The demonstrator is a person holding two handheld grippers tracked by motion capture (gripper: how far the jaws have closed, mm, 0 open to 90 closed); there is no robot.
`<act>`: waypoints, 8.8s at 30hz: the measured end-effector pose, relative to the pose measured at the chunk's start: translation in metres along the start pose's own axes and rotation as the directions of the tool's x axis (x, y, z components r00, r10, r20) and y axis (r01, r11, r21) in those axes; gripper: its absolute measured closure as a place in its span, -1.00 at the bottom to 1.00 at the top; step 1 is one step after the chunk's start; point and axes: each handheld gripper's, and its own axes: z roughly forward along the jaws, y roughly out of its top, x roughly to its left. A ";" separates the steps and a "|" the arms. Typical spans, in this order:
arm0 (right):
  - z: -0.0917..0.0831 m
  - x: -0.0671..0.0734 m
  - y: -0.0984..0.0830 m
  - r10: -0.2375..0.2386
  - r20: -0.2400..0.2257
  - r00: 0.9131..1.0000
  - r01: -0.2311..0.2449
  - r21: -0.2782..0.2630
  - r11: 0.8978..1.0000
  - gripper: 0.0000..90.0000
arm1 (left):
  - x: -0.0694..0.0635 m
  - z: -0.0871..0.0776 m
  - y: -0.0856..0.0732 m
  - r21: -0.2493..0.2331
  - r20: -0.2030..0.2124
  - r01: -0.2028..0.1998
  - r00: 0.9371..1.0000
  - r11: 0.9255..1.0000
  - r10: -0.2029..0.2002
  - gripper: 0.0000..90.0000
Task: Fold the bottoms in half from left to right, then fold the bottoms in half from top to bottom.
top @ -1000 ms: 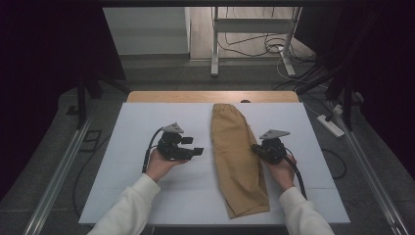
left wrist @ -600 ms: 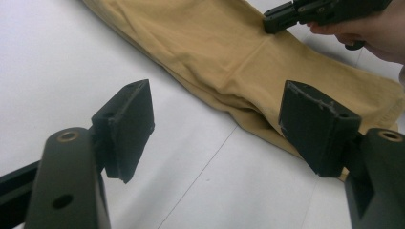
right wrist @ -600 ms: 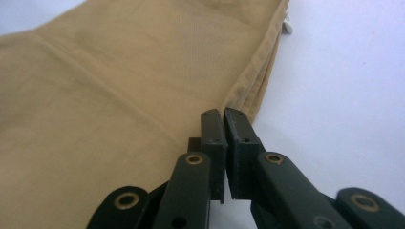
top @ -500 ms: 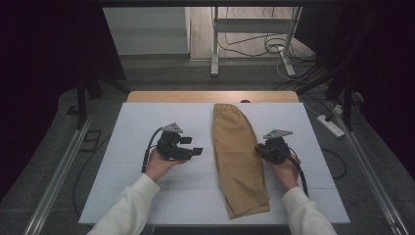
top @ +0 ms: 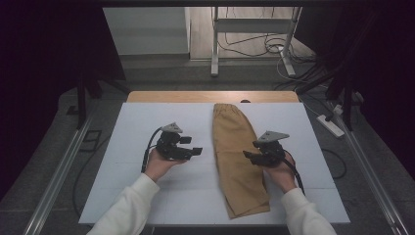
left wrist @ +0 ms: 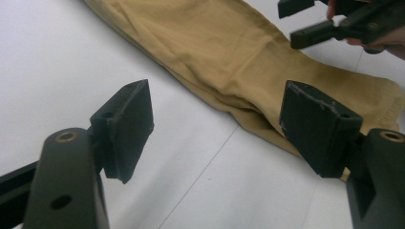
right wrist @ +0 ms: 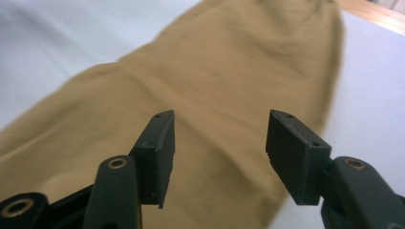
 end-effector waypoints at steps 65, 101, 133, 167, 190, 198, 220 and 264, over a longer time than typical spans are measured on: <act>0.016 0.109 0.025 -0.138 -0.198 0.970 0.157 0.082 0.984 -0.28 | 0.000 -0.001 0.000 -0.004 -0.006 -0.004 1.000 1.000 0.004 -0.43; 0.041 0.090 0.010 -0.140 -0.106 0.985 0.162 0.240 0.957 0.79 | 0.000 -0.001 0.000 0.000 -0.007 0.002 1.000 1.000 -0.002 -0.45; 0.033 0.129 0.022 -0.187 -0.267 0.946 0.219 0.095 0.971 0.86 | 0.003 0.000 -0.001 0.000 -0.006 0.008 1.000 1.000 -0.008 -0.45; 0.013 0.093 0.028 -0.053 -0.266 0.962 0.044 -0.039 0.998 -0.14 | 0.005 -0.001 -0.002 -0.001 -0.013 0.013 1.000 1.000 -0.013 -0.47; 0.001 0.030 0.015 0.032 -0.203 0.979 -0.047 -0.072 0.996 -0.17 | 0.005 -0.001 -0.002 0.002 -0.015 0.010 1.000 1.000 -0.010 -0.48; 0.000 0.027 0.016 0.035 -0.193 0.981 -0.051 -0.077 0.996 -0.17 | 0.007 -0.003 -0.003 -0.004 -0.025 0.017 1.000 1.000 -0.017 -0.48; 0.021 0.001 0.027 0.075 -0.148 0.986 -0.084 -0.054 0.995 -0.17 | 0.029 0.015 0.007 -0.006 -0.056 0.061 0.997 0.998 -0.061 -0.46; 0.081 -0.053 0.053 0.136 -0.103 0.985 -0.134 0.025 0.991 -0.20 | 0.074 0.056 0.037 0.043 -0.118 0.125 0.986 0.991 -0.120 -0.43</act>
